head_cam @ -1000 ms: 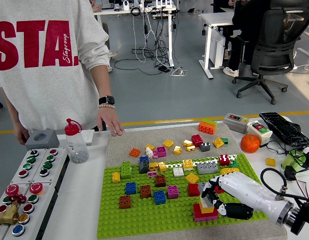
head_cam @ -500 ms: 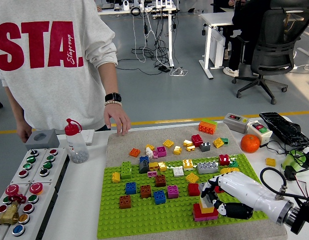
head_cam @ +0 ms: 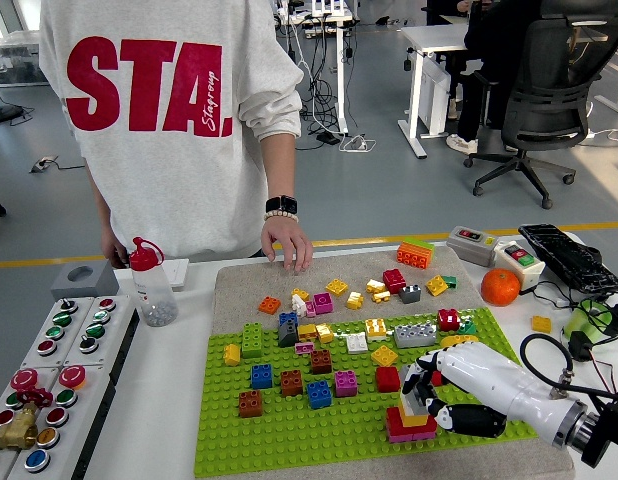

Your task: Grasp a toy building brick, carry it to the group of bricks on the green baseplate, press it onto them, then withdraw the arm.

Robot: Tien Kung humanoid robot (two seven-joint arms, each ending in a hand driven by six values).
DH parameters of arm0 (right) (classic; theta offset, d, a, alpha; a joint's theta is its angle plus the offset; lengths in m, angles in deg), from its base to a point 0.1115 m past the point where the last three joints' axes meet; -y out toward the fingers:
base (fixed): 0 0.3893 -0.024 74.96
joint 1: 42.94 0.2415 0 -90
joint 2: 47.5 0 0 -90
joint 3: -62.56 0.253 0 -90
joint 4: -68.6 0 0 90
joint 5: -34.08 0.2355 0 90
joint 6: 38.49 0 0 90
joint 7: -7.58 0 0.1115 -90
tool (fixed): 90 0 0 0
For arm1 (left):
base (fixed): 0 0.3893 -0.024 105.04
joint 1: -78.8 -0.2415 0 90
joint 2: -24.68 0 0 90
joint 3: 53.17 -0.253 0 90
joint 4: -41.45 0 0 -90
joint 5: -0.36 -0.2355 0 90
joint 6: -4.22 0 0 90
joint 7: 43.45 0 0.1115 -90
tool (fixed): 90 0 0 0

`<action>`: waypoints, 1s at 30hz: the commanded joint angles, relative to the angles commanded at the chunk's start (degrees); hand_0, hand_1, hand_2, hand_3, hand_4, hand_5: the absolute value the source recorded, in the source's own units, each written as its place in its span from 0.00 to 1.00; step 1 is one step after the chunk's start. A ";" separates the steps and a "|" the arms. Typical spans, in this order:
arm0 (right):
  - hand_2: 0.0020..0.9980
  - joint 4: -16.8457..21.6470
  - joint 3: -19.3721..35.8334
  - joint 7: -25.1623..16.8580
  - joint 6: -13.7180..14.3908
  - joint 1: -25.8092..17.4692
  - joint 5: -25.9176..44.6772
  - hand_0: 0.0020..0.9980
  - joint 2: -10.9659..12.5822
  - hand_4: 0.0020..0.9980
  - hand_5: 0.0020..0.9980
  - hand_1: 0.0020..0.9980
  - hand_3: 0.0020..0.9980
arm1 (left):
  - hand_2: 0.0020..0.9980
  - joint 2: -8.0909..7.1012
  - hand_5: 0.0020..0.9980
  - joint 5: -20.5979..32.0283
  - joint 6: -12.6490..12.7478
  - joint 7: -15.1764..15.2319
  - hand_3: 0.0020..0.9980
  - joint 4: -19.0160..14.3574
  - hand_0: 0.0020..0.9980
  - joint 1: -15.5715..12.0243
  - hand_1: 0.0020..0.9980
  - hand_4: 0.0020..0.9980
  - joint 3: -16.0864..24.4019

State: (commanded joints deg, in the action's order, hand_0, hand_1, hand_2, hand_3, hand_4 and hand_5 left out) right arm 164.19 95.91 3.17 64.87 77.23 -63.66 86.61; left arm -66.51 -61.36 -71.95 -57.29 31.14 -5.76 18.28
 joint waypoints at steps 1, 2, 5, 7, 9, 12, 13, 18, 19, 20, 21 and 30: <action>0.63 0.03 0.04 0.01 0.02 0.00 -0.06 0.38 0.02 0.22 0.22 0.52 0.58 | 0.58 0.00 1.00 0.04 0.00 0.01 0.46 0.00 0.67 0.01 0.62 0.24 -0.02; 0.63 0.05 0.06 0.03 0.03 0.00 -0.10 0.38 0.03 0.22 0.22 0.52 0.58 | 0.58 -0.01 1.00 0.07 0.01 0.02 0.46 0.00 0.67 0.02 0.62 0.24 -0.03; 0.63 0.04 0.09 0.04 0.04 0.04 -0.19 0.38 0.03 0.22 0.22 0.52 0.58 | 0.58 -0.02 1.00 0.03 0.00 0.01 0.46 0.00 0.67 0.05 0.62 0.24 -0.04; 0.63 -0.01 0.09 0.05 0.02 0.05 -0.21 0.39 0.01 0.22 0.22 0.52 0.58 | 0.58 -0.02 1.00 0.03 -0.01 0.01 0.46 0.00 0.67 0.06 0.62 0.24 -0.04; 0.63 -0.05 0.08 0.05 0.02 0.05 -0.24 0.39 -0.02 0.22 0.22 0.52 0.58 | 0.58 -0.02 1.00 0.03 -0.01 0.01 0.46 0.00 0.67 0.06 0.62 0.24 -0.04; 0.63 -0.07 0.09 0.03 0.05 0.09 -0.25 0.39 -0.05 0.22 0.22 0.52 0.58 | 0.58 0.00 1.00 0.00 0.00 -0.01 0.46 0.00 0.67 0.06 0.62 0.24 -0.02; 0.63 -0.06 0.08 0.01 0.07 0.11 -0.26 0.39 -0.06 0.22 0.21 0.52 0.58 | 0.58 0.00 1.00 0.00 0.00 -0.02 0.46 0.00 0.67 0.06 0.62 0.24 -0.02; 0.63 0.02 -0.20 -0.10 0.14 0.23 -0.26 0.39 -0.19 0.22 0.21 0.52 0.58 | 0.58 0.02 1.00 -0.12 0.00 -0.08 0.46 0.00 0.67 -0.01 0.62 0.24 0.02; 0.63 0.02 -0.26 -0.12 0.15 0.25 -0.26 0.39 -0.23 0.22 0.21 0.52 0.57 | 0.58 0.03 1.00 -0.14 0.00 -0.10 0.46 0.00 0.67 -0.03 0.62 0.24 0.03; 0.63 0.03 -0.32 -0.14 0.16 0.28 -0.25 0.39 -0.27 0.22 0.21 0.52 0.57 | 0.58 0.03 1.00 -0.16 0.00 -0.11 0.46 0.00 0.67 -0.04 0.62 0.24 0.04; 0.63 0.03 -0.37 -0.16 0.17 0.30 -0.24 0.39 -0.31 0.22 0.21 0.52 0.57 | 0.58 0.04 1.00 -0.17 0.01 -0.11 0.46 0.00 0.67 -0.06 0.62 0.24 0.04; 0.63 0.16 -0.70 -0.32 0.34 0.64 -0.19 0.38 -0.87 0.22 0.20 0.52 0.57 | 0.58 0.03 1.00 -0.35 0.02 -0.18 0.46 0.00 0.67 -0.19 0.62 0.24 0.08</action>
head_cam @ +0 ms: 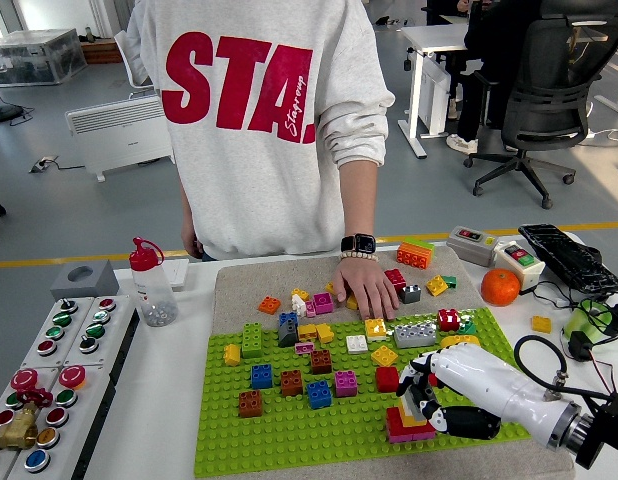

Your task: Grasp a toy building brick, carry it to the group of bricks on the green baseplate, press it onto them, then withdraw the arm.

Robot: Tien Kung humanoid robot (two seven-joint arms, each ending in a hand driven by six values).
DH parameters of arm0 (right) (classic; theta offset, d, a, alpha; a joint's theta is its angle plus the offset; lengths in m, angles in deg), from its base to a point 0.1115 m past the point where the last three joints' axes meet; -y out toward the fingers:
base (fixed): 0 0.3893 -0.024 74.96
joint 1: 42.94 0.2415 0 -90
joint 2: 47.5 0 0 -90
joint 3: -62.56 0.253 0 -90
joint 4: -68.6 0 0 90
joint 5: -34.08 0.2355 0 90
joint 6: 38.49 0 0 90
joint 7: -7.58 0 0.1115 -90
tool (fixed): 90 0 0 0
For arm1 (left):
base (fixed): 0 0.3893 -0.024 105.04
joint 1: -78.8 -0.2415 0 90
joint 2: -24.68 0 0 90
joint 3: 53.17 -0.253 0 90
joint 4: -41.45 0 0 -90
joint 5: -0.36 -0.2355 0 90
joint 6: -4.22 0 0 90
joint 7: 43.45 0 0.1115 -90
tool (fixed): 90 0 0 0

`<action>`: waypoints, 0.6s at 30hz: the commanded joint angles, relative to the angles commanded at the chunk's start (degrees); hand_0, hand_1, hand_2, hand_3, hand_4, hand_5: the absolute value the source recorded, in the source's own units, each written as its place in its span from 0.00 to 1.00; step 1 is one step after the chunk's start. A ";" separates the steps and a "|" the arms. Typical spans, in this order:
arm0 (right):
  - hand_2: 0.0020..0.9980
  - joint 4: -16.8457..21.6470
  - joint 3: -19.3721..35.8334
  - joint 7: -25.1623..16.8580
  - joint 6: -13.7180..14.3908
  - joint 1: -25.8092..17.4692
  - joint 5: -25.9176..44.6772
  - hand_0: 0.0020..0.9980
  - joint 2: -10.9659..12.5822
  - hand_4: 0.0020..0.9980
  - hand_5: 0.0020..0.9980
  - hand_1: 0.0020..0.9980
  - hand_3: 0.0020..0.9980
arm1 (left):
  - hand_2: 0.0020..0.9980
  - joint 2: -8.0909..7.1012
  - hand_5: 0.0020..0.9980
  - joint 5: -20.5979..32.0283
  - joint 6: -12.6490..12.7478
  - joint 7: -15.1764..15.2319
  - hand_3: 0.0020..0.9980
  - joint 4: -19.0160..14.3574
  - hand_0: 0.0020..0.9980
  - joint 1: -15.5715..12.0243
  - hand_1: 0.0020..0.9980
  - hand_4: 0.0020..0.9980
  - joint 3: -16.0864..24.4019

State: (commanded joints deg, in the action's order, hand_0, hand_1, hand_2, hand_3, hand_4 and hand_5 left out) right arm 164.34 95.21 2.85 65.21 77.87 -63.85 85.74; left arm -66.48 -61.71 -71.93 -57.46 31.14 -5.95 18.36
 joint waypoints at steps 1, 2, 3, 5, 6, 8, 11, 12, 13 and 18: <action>0.63 -0.04 -0.02 0.01 0.01 0.03 -0.01 0.38 -0.09 0.22 0.20 0.52 0.57 | 0.58 0.00 1.00 -0.03 0.00 -0.01 0.46 0.00 0.67 -0.02 0.62 0.24 0.01; 0.63 -0.11 -0.04 0.02 0.01 0.04 -0.02 0.38 -0.16 0.22 0.20 0.52 0.57 | 0.58 0.00 1.00 -0.05 0.00 -0.01 0.46 0.00 0.67 -0.03 0.62 0.24 0.02; 0.63 -0.20 -0.06 0.03 0.01 0.06 -0.02 0.38 -0.26 0.22 0.20 0.52 0.57 | 0.58 0.01 1.00 -0.08 0.00 -0.02 0.46 0.00 0.67 -0.04 0.62 0.24 0.02; 0.63 -0.46 -0.13 0.05 0.01 0.08 -0.04 0.38 -0.44 0.22 0.20 0.52 0.57 | 0.58 0.02 1.00 -0.14 0.00 -0.03 0.46 0.00 0.67 -0.07 0.62 0.24 0.04; 0.63 -0.61 -0.13 0.08 0.01 0.07 -0.06 0.38 -0.52 0.22 0.20 0.52 0.57 | 0.58 0.02 1.00 -0.15 0.00 -0.02 0.46 0.00 0.67 -0.09 0.62 0.24 0.04; 0.63 -0.87 -0.08 0.15 0.03 0.05 -0.12 0.38 -0.62 0.22 0.20 0.52 0.57 | 0.58 0.02 1.00 -0.15 0.00 -0.01 0.46 0.00 0.67 -0.12 0.62 0.24 0.03; 0.63 -1.07 0.07 0.19 0.09 0.02 -0.14 0.38 -0.68 0.22 0.20 0.52 0.57 | 0.58 0.02 1.00 -0.13 0.00 0.01 0.46 0.00 0.67 -0.13 0.62 0.24 -0.01; 0.63 -1.13 0.11 0.22 0.10 0.03 -0.15 0.38 -0.71 0.22 0.20 0.52 0.57 | 0.58 0.02 1.00 -0.10 -0.01 0.01 0.46 0.00 0.67 -0.14 0.62 0.24 -0.02; 0.63 -1.18 0.14 0.24 0.10 0.03 -0.17 0.38 -0.74 0.22 0.20 0.52 0.57 | 0.58 0.01 1.00 -0.08 -0.01 0.02 0.46 0.00 0.67 -0.14 0.62 0.24 -0.03; 0.63 -1.23 0.32 0.48 0.06 -0.01 -0.34 0.38 -0.79 0.22 0.20 0.52 0.57 | 0.58 -0.01 1.00 0.07 -0.02 0.07 0.46 0.00 0.67 -0.07 0.62 0.24 -0.12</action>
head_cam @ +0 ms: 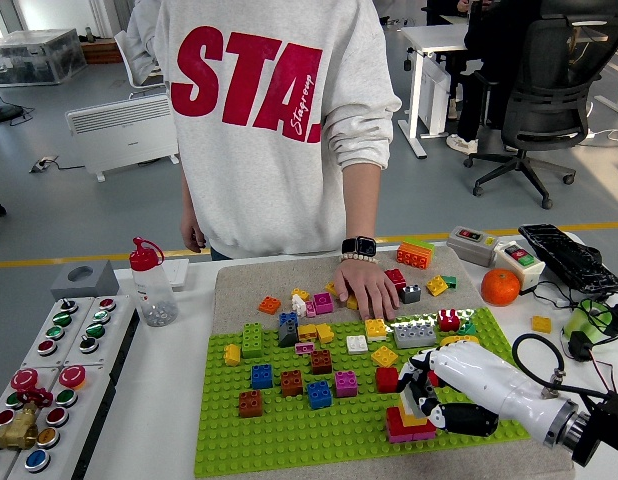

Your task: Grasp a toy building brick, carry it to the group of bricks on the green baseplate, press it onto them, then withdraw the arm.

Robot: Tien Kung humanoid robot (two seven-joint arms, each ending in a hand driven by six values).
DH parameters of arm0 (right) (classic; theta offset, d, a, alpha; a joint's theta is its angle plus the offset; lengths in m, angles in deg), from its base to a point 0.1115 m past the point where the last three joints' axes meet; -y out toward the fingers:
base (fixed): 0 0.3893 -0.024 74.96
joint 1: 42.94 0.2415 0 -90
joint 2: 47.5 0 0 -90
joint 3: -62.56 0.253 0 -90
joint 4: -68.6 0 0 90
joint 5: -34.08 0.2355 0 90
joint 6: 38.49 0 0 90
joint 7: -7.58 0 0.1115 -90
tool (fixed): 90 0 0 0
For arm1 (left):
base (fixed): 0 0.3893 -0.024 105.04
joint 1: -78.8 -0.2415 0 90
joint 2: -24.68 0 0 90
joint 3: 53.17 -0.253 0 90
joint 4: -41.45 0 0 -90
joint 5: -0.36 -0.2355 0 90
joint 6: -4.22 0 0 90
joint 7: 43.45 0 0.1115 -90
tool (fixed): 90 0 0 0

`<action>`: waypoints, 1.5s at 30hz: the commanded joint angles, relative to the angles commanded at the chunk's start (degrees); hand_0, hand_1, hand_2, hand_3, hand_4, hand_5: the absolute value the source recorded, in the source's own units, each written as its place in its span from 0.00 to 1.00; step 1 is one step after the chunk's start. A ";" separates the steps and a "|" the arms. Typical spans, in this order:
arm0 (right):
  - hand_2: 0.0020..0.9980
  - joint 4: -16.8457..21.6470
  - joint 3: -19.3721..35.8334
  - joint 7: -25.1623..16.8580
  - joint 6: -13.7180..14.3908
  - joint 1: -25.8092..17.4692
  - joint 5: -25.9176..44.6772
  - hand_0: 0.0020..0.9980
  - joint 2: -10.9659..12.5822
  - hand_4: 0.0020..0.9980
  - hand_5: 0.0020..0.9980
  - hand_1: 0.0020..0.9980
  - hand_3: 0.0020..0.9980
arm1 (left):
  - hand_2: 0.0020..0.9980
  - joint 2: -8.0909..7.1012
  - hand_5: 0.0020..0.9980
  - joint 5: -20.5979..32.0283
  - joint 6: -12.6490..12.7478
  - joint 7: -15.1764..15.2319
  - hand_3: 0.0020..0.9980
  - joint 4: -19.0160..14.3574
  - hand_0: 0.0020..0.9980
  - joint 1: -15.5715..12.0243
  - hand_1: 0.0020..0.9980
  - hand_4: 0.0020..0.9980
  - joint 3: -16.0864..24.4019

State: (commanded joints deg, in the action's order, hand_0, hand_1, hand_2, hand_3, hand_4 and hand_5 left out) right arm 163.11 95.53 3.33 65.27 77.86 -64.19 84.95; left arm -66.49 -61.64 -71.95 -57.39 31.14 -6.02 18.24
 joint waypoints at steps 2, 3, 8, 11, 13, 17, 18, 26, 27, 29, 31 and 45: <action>0.63 0.09 0.16 0.08 0.03 -0.04 -0.07 0.38 0.06 0.22 0.20 0.52 0.57 | 0.58 -0.01 1.00 0.05 0.00 0.01 0.46 0.00 0.67 0.04 0.62 0.24 -0.03; 0.63 0.16 0.22 0.11 0.05 -0.04 -0.10 0.38 0.10 0.22 0.20 0.52 0.57 | 0.58 -0.02 1.00 0.08 -0.01 0.02 0.46 0.00 0.67 0.07 0.62 0.24 -0.04; 0.63 0.16 0.27 0.21 0.06 -0.01 -0.16 0.38 0.11 0.22 0.19 0.52 0.57 | 0.58 -0.05 1.00 0.09 -0.02 0.04 0.46 0.00 0.67 0.17 0.62 0.24 -0.04; 0.63 0.13 0.26 0.25 0.05 -0.04 -0.13 0.38 0.12 0.22 0.19 0.52 0.57 | 0.58 -0.07 1.00 0.09 -0.01 0.07 0.46 0.00 0.67 0.21 0.62 0.24 -0.01; 0.63 0.16 0.26 0.27 0.05 -0.06 -0.11 0.37 0.13 0.22 0.19 0.52 0.57 | 0.58 -0.08 1.00 0.09 0.00 0.09 0.46 0.00 0.67 0.24 0.62 0.24 0.01; 0.63 0.27 0.17 0.30 0.06 -0.04 -0.11 0.37 0.11 0.22 0.19 0.52 0.57 | 0.58 -0.10 1.00 0.05 0.01 0.10 0.46 0.00 0.67 0.28 0.62 0.24 0.06; 0.63 0.30 0.15 0.31 0.06 -0.04 -0.11 0.37 0.10 0.22 0.19 0.52 0.57 | 0.58 -0.10 1.00 0.05 0.02 0.11 0.46 0.00 0.67 0.29 0.62 0.24 0.07; 0.63 0.62 0.12 0.36 0.09 -0.09 -0.12 0.37 0.07 0.21 0.19 0.52 0.57 | 0.58 -0.14 1.00 0.02 0.01 0.13 0.46 0.00 0.67 0.41 0.62 0.24 0.11; 0.63 0.64 0.12 0.37 0.09 -0.09 -0.12 0.37 0.08 0.21 0.19 0.52 0.57 | 0.58 -0.14 1.00 0.02 0.01 0.13 0.46 0.00 0.67 0.42 0.62 0.24 0.11; 0.63 0.63 0.08 0.41 0.11 -0.09 -0.13 0.37 0.06 0.21 0.19 0.52 0.57 | 0.58 -0.15 1.00 0.01 0.00 0.13 0.46 0.00 0.67 0.43 0.62 0.24 0.12; 0.63 0.61 0.05 0.45 0.12 -0.08 -0.16 0.37 0.04 0.21 0.18 0.52 0.57 | 0.58 -0.14 1.00 0.01 0.01 0.13 0.46 0.00 0.67 0.44 0.62 0.24 0.13; 0.63 0.49 -0.46 1.09 0.10 -0.03 -0.51 0.36 -0.27 0.21 0.18 0.52 0.57 | 0.57 -0.10 1.00 -0.06 0.02 0.03 0.46 0.00 0.67 0.28 0.62 0.24 0.07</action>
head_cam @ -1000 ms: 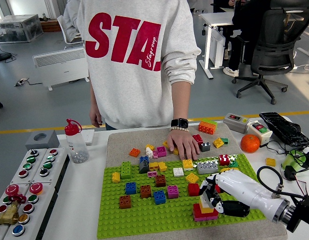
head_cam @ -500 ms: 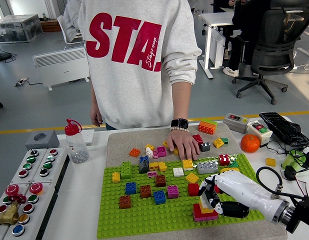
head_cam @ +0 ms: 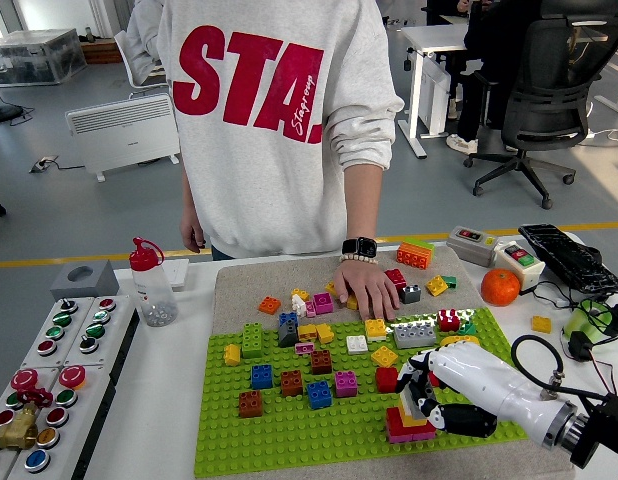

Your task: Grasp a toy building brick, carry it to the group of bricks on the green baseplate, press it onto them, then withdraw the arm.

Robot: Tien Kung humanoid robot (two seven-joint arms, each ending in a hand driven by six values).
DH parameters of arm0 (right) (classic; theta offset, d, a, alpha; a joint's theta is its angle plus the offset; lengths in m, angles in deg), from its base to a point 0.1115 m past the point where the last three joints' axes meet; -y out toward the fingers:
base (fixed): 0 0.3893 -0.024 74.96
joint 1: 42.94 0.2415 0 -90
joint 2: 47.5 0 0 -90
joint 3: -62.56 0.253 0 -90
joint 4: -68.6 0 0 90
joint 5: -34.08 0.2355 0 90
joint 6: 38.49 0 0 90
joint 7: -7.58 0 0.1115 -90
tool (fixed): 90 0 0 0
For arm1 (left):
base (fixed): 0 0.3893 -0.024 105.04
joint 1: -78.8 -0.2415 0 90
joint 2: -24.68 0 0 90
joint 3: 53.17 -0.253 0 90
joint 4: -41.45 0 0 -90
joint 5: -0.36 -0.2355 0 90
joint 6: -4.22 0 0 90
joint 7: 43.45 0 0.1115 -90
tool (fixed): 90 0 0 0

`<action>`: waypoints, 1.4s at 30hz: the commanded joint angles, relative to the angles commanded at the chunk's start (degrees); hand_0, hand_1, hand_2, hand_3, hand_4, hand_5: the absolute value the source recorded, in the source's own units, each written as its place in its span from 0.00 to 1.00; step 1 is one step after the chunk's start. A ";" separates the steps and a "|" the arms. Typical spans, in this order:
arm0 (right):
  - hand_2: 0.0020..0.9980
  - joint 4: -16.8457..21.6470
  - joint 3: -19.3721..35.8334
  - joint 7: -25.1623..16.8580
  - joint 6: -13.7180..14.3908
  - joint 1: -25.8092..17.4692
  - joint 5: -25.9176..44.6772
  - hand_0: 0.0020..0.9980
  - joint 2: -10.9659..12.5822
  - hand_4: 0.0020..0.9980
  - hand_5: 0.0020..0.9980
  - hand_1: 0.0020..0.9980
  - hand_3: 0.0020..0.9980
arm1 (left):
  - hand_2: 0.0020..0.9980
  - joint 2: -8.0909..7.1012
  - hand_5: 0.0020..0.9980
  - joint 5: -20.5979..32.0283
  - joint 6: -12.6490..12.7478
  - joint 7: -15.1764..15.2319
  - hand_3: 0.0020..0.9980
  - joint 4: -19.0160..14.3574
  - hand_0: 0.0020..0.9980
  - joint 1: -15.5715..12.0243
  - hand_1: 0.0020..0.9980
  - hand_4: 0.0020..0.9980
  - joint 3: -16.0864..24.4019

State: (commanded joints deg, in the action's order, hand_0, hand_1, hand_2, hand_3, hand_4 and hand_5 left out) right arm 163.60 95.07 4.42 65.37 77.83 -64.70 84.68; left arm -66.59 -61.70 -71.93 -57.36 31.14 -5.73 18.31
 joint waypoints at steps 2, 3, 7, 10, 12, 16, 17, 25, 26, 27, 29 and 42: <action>0.63 -0.13 -0.05 0.09 -0.01 -0.01 -0.05 0.36 -0.09 0.21 0.18 0.52 0.57 | 0.57 0.01 1.00 -0.03 0.00 -0.01 0.46 0.00 0.67 -0.03 0.62 0.24 -0.01; 0.63 -0.19 -0.08 0.13 -0.01 -0.01 -0.07 0.36 -0.11 0.21 0.18 0.52 0.57 | 0.57 0.01 1.00 -0.03 0.00 -0.02 0.46 0.00 0.67 -0.05 0.62 0.24 -0.02; 0.63 -0.35 -0.19 0.24 -0.07 0.01 -0.09 0.36 -0.15 0.21 0.18 0.51 0.57 | 0.58 0.02 1.00 -0.04 0.00 -0.03 0.46 0.00 0.67 -0.12 0.62 0.23 -0.03; 0.63 -0.43 -0.31 0.32 -0.12 0.02 -0.09 0.36 -0.21 0.21 0.18 0.51 0.57 | 0.58 0.02 1.00 -0.06 0.01 -0.03 0.46 0.00 0.67 -0.18 0.62 0.23 -0.03; 0.63 -0.47 -0.38 0.40 -0.17 0.00 -0.09 0.36 -0.25 0.21 0.18 0.51 0.57 | 0.58 0.02 1.00 -0.10 0.00 -0.05 0.46 0.00 0.67 -0.22 0.62 0.23 -0.03; 0.63 -0.49 -0.56 0.51 -0.27 0.02 -0.06 0.36 -0.26 0.21 0.18 0.51 0.57 | 0.58 0.03 1.00 -0.10 -0.01 -0.05 0.46 0.00 0.67 -0.28 0.62 0.24 -0.03; 0.63 -0.49 -0.61 0.55 -0.30 0.04 -0.04 0.36 -0.26 0.21 0.18 0.51 0.57 | 0.58 0.03 1.00 -0.09 -0.02 -0.04 0.46 0.00 0.67 -0.28 0.62 0.24 -0.04; 0.63 -0.48 -0.77 0.73 -0.55 0.18 0.05 0.36 -0.15 0.21 0.18 0.51 0.57 | 0.58 -0.03 1.00 0.09 -0.03 0.05 0.46 0.00 0.67 -0.14 0.62 0.24 -0.12; 0.63 -0.49 -0.76 0.74 -0.57 0.20 0.07 0.36 -0.13 0.21 0.18 0.51 0.57 | 0.58 -0.03 1.00 0.11 -0.03 0.06 0.46 0.00 0.67 -0.12 0.62 0.24 -0.12; 0.63 -0.51 -0.76 0.75 -0.61 0.23 0.09 0.36 -0.13 0.21 0.18 0.51 0.57 | 0.58 -0.04 1.00 0.12 -0.03 0.07 0.46 0.00 0.67 -0.09 0.62 0.24 -0.12; 0.63 -0.55 -0.79 0.76 -0.65 0.28 0.13 0.36 -0.12 0.21 0.18 0.51 0.57 | 0.58 -0.04 1.00 0.12 -0.02 0.08 0.46 0.00 0.67 -0.05 0.62 0.23 -0.10; 0.63 -0.84 -0.63 0.75 -0.73 0.42 0.29 0.35 -0.11 0.21 0.18 0.51 0.57 | 0.58 -0.10 1.00 0.08 0.00 0.13 0.46 0.00 0.67 0.10 0.62 0.24 -0.01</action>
State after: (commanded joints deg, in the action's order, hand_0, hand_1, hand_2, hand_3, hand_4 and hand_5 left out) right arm 162.76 94.44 5.18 64.64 78.25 -64.41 84.57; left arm -66.68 -61.62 -71.94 -57.23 31.14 -5.63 18.30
